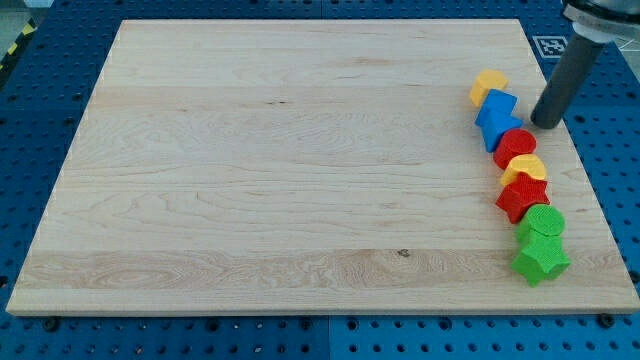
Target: Point at the yellow hexagon
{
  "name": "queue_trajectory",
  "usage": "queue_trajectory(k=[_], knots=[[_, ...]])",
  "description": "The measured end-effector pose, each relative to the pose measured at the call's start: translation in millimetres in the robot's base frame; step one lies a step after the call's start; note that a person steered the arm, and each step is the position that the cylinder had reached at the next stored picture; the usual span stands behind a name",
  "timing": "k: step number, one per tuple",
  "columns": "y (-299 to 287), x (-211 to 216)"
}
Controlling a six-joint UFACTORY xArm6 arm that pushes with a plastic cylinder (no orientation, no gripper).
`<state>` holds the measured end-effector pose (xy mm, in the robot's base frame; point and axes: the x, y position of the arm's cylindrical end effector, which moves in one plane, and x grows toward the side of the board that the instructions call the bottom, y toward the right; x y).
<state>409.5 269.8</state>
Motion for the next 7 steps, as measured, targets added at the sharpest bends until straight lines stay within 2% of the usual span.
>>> queue_trajectory(k=[2,3,7], knots=[[0.0,40.6],[-0.1,36.9],[-0.3,-72.1]])
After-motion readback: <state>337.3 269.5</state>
